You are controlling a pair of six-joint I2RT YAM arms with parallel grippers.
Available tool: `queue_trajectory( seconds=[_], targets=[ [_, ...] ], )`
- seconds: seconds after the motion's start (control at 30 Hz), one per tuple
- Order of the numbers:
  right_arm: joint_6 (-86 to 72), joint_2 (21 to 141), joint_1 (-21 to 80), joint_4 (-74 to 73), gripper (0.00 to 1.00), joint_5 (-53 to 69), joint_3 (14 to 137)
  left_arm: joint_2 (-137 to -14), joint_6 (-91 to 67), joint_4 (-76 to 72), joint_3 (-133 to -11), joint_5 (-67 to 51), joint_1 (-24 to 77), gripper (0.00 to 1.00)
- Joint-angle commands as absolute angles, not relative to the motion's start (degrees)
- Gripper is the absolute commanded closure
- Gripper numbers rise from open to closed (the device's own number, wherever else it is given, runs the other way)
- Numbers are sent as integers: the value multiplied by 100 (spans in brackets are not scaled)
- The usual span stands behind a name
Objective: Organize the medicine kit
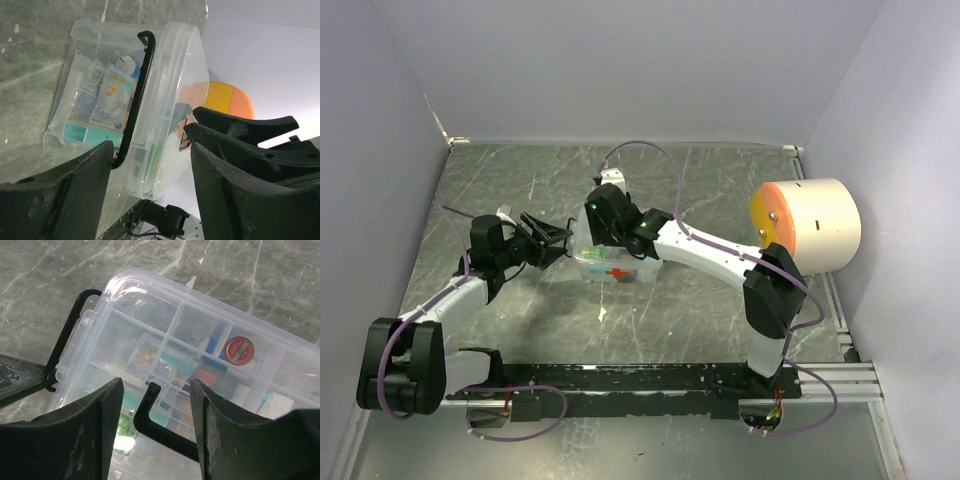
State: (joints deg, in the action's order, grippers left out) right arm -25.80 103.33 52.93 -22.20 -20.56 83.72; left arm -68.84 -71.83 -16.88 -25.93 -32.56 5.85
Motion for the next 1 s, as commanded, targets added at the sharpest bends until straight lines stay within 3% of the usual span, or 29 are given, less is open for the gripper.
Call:
queue_trajectory(
  seconds=[0.0,0.2,0.73,0.97],
  targets=[
    [-2788,10396,5249,-2563,45,-1841,8152,-6893,-6558,-1267,-2967,-3530,628,27],
    [-2817,10406,5222,-2551,47,-1804,8139,-6889,-6080,-744,-3321,-3456,797,26],
    [-2843,10489,5203,-2597,49,-1751,8106,-6811,-5389,510,-3824,-2610,1203,45],
    [-2869,10533,5195,-2592,50,-1725,8103,-6735,-5143,858,-3962,-2421,1315,47]
  ],
)
